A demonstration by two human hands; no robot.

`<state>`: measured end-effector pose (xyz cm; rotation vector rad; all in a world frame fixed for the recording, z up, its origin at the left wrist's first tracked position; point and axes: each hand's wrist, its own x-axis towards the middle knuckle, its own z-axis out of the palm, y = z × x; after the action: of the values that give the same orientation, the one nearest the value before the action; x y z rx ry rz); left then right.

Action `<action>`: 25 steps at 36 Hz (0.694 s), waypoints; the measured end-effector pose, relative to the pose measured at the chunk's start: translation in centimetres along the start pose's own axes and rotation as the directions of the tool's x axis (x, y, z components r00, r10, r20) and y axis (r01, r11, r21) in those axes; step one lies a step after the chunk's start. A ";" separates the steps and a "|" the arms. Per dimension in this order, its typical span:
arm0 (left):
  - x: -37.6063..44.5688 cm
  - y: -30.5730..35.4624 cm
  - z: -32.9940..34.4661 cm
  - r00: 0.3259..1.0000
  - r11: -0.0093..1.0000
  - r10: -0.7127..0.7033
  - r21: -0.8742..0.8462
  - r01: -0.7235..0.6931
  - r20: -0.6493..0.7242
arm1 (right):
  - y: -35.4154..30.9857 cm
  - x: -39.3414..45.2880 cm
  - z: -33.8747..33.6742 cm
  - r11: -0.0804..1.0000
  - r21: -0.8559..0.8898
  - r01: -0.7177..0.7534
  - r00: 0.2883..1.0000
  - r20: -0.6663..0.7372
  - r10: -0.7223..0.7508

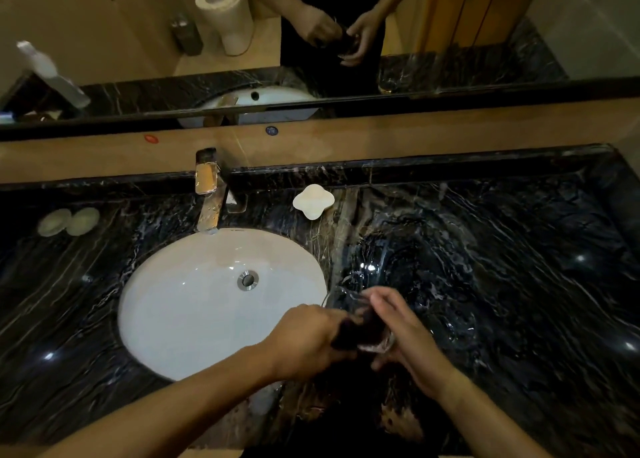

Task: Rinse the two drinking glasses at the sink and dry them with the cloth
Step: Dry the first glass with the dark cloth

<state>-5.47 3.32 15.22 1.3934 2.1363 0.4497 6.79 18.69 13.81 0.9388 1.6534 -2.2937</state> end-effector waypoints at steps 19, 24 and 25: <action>-0.5 -0.3 -0.2 0.910 0.843 0.415 0.376 -0.385 0.000 | -2.4 0.8 -1.1 0.949 -0.142 -0.281 0.934 0.187 0.305; 0.0 0.6 -1.0 0.998 0.990 0.030 0.138 -0.022 -0.055 | -1.8 0.6 -1.6 0.891 -0.396 0.221 0.961 0.244 -0.130; 0.2 0.8 -1.1 0.999 0.995 -0.027 0.091 0.031 -0.040 | -1.9 0.5 -1.6 0.786 -0.554 0.275 0.950 0.285 -0.131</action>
<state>-5.64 3.81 16.50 1.4122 2.2307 0.3739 6.15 20.93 14.76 0.3451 2.2359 -1.7033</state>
